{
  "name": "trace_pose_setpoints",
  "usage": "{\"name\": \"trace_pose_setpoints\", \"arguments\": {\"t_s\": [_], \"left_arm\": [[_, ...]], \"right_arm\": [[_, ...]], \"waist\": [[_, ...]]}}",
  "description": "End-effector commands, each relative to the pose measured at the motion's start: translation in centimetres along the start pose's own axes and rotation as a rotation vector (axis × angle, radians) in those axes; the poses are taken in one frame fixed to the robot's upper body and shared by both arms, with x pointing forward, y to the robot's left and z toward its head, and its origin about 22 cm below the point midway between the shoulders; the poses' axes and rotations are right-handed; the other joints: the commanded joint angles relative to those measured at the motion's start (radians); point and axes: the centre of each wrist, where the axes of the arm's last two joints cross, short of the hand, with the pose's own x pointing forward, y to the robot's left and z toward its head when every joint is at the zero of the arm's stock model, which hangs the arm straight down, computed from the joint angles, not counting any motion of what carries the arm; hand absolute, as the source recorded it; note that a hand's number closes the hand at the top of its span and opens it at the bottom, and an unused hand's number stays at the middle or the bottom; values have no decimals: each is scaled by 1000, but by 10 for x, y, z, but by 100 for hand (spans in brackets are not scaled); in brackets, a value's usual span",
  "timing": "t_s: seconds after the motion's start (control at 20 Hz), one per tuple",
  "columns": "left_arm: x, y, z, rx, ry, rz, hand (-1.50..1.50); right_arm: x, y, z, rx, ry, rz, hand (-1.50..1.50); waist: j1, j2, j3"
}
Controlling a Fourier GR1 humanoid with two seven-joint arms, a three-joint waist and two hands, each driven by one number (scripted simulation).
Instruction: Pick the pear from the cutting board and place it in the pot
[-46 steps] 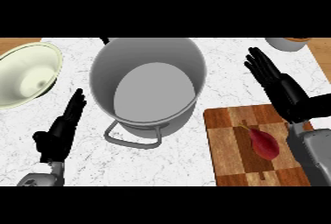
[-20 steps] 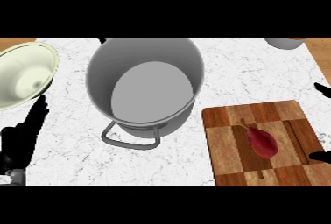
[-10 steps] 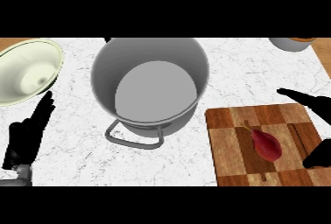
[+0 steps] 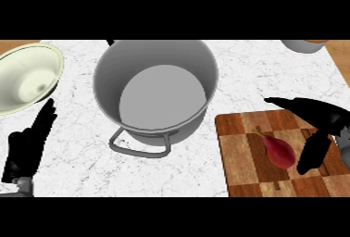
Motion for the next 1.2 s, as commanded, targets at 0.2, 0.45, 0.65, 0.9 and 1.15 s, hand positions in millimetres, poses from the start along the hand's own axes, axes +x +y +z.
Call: {"name": "trace_pose_setpoints", "arguments": {"t_s": [0.2,0.45,0.65,0.9,1.15], "left_arm": [[-18,22,4,1,-9,3,0],[0,7,5,25,14,-1,0],[-11,4,10,-6,-6,-1,0],[10,5,1,13,0,-3,0],[3,18,4,4,-9,4,0]], "right_arm": [[11,14,-22,46,66,72,-150],[21,10,-32,62,101,116,-150],[19,34,-45,100,106,82,-150],[18,49,-65,97,139,111,-150],[14,51,-66,100,150,124,-150]], "waist": [[-7,-1,1],[-7,-1,1],[-8,-1,1],[-7,0,1],[-9,-1,1]]}}
